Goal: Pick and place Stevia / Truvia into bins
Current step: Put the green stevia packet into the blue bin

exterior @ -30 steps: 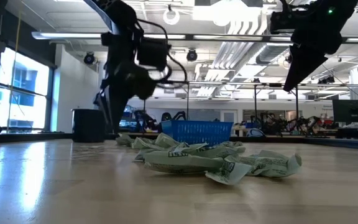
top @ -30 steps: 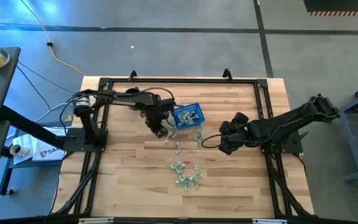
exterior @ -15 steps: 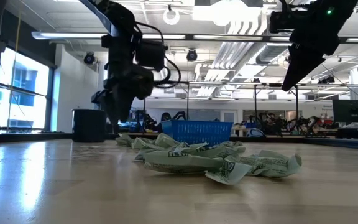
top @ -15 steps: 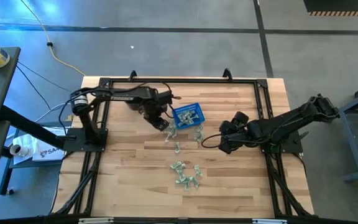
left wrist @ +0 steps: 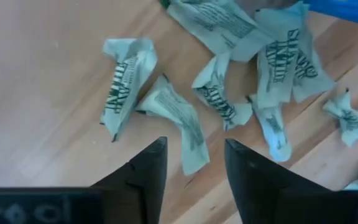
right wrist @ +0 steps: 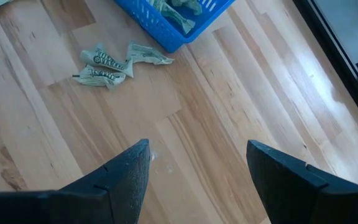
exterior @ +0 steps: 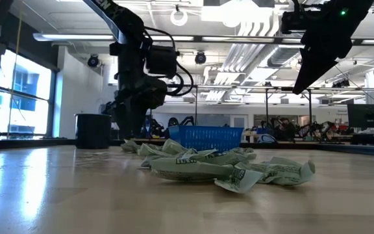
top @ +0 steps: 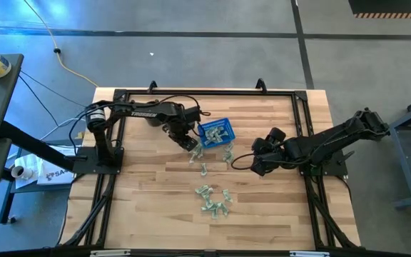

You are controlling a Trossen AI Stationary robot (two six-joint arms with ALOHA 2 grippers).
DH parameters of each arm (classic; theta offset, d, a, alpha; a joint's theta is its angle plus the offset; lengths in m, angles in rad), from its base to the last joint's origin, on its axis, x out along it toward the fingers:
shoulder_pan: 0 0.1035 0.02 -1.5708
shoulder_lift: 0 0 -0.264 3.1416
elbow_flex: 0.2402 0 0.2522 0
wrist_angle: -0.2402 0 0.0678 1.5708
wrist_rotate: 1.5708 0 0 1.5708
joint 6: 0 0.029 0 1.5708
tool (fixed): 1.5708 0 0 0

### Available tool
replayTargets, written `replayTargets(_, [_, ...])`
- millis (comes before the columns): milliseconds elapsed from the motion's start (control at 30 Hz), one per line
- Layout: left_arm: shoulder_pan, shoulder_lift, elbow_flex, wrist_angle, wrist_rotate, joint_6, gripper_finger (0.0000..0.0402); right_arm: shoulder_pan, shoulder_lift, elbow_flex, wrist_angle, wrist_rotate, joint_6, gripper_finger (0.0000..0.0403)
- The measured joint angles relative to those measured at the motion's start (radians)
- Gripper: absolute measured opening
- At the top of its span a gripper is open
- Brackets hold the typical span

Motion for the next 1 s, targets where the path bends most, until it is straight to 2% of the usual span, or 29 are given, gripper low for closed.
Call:
replayTargets(167, [0.000, 0.028, -0.001, -0.021, 0.017, 0.014, 0.0171, 0.000, 0.000, 0.000, 0.000, 0.000, 0.004, 0.0257])
replayTargets(333, [-0.002, 0.073, 0.000, -0.021, 0.047, 0.014, 0.0176, 0.000, 0.000, 0.000, -0.002, -0.001, 0.012, 0.0257])
replayTargets(567, [-0.002, 0.083, 0.000, 0.003, 0.034, 0.008, 0.0174, 0.000, 0.000, 0.000, -0.012, -0.001, 0.022, 0.0257])
replayTargets(833, [-0.002, 0.083, 0.000, 0.010, 0.021, 0.014, 0.0120, 0.000, 0.000, 0.000, -0.016, 0.000, 0.019, 0.0257])
replayTargets(1000, [-0.002, 0.083, 0.001, -0.008, 0.027, 0.031, 0.0054, 0.000, 0.000, 0.000, -0.017, 0.001, 0.017, 0.0257])
